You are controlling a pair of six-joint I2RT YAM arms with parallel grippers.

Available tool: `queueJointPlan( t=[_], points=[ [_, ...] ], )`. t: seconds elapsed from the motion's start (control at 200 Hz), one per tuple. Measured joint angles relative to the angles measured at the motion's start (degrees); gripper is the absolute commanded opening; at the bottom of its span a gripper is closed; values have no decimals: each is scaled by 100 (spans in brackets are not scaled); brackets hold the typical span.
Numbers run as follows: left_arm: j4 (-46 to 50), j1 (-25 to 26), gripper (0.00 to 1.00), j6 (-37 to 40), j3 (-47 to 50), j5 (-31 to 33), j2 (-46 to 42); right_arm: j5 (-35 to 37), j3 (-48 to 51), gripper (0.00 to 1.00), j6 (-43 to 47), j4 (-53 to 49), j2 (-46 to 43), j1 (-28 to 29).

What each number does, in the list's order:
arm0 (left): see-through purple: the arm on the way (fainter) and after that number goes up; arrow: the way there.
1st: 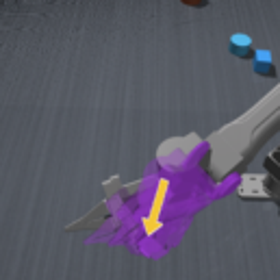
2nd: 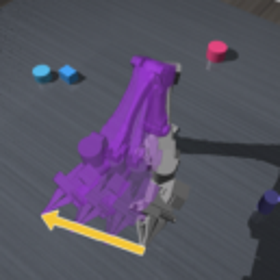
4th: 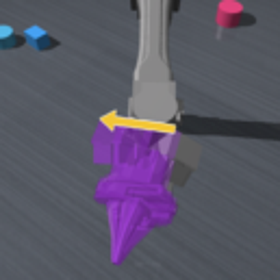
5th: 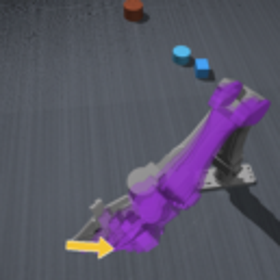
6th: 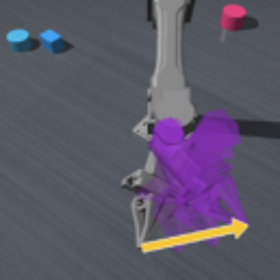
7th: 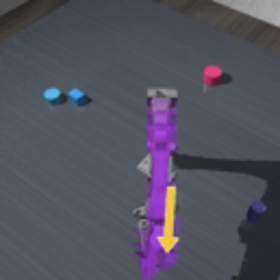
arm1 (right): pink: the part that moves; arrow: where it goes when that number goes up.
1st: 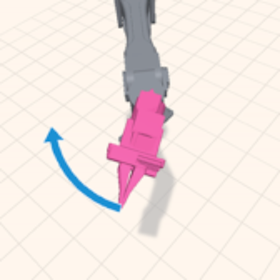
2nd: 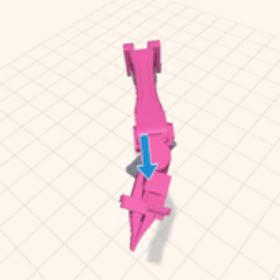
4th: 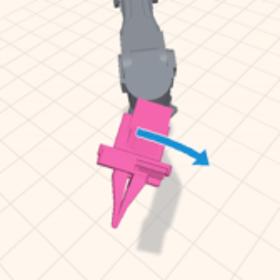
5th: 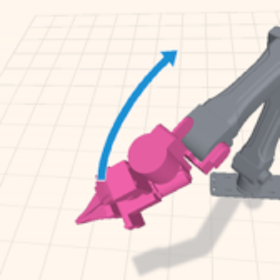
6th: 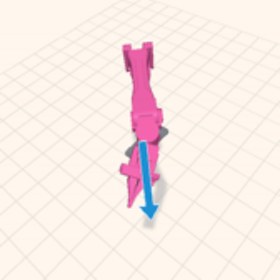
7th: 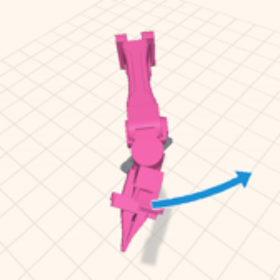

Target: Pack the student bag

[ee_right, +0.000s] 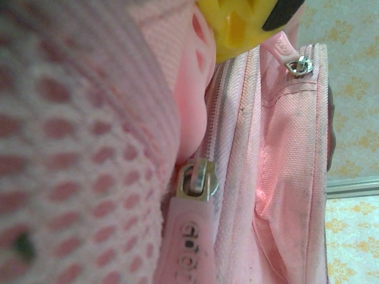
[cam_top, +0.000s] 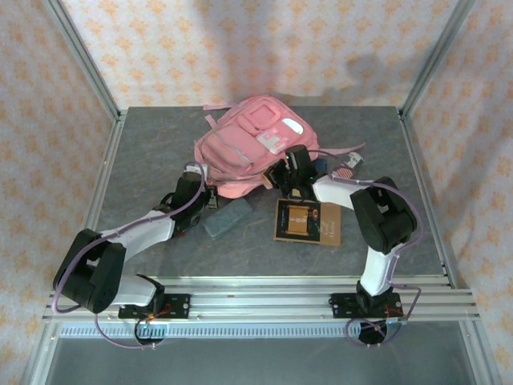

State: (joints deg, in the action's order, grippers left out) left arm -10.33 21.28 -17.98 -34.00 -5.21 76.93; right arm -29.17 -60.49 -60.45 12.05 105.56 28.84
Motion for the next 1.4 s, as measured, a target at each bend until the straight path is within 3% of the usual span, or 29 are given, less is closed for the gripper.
queueJointPlan(
  t=[0.486,0.646,0.791,0.886,0.976,1.101,1.402],
  points=[
    [1397,-33,0,-361,181,249,-2094,-1379,-1429,0,566,-186,481,140],
    [1388,378,0,-531,181,208,-2026,-1427,-1829,0,807,-564,680,-136],
    [1023,841,0,-691,-33,146,-1143,-1390,-2347,0,892,-1137,1139,-450],
    [787,1001,0,-776,-293,107,-531,-1115,-2612,29,931,-1561,1381,-577],
    [586,1115,0,-802,-636,-4,4,-551,-2774,44,1073,-1919,1429,-680],
    [439,1176,0,-813,-986,-170,450,17,-2684,53,1200,-2159,1217,-831],
    [402,1250,0,-811,-1128,-293,719,144,-675,56,1141,-1882,-831,-713]
  ],
)
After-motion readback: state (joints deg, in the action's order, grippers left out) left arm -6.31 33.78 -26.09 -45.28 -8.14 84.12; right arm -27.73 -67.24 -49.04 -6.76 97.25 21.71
